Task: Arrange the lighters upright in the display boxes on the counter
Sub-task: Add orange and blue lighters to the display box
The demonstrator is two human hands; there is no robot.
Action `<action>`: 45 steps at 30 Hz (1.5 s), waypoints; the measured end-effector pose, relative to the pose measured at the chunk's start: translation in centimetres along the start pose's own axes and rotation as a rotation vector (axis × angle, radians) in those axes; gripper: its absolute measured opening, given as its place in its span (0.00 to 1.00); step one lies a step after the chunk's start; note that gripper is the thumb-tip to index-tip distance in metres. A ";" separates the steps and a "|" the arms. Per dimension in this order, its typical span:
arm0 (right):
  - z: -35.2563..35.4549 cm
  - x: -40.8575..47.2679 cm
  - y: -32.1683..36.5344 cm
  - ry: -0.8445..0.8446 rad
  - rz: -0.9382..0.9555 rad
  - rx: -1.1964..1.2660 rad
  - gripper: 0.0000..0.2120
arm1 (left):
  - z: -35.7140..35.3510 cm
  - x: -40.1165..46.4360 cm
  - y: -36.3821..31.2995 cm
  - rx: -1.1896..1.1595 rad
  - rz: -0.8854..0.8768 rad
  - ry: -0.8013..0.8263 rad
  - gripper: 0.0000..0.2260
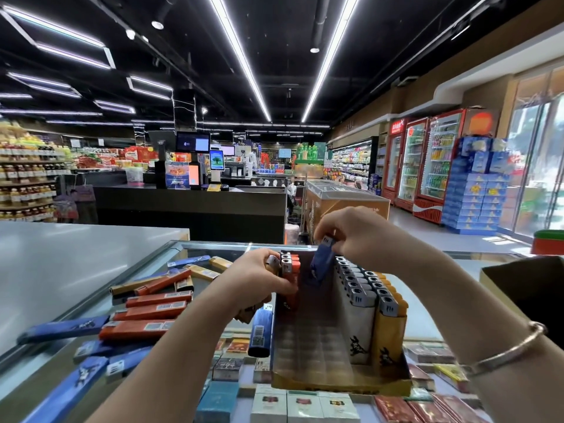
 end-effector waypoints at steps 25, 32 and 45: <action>-2.2 -1.1 -0.2 0.065 -0.023 -0.101 0.15 | 2.3 0.2 -0.2 -0.505 -0.012 -0.197 0.05; 0.3 -2.5 0.1 -0.177 0.042 0.199 0.08 | 1.4 -0.8 -2.9 -0.610 -0.209 -0.173 0.13; 1.0 -3.6 3.0 -0.173 0.149 0.385 0.19 | 0.6 -1.5 -4.0 -0.617 -0.277 -0.171 0.16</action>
Point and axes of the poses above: each hand's wrist, its own x-axis towards the middle knuckle, its own z-axis out of the back of the hand, y = z × x, the point moved 9 cm from there along x, towards the middle knuckle, and after that the axes turned 10 degrees about -z, right-handed, at the moved point
